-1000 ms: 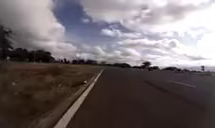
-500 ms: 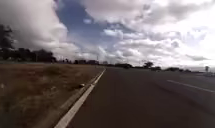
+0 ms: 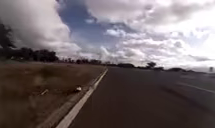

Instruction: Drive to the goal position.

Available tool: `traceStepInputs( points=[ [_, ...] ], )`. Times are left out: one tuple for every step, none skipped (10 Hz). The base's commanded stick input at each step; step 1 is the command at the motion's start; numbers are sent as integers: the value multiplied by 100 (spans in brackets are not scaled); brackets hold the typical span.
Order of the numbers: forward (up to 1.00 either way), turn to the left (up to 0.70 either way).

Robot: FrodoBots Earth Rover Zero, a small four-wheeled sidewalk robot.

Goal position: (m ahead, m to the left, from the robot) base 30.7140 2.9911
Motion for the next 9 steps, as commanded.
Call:
traceStepInputs(
  points=[
    [100,0],
    [100,0],
    [99,0],
    [100,0],
    [99,-20],
    [100,-33],
    [100,-15],
    [100,0],
    [99,0]
  ],
)
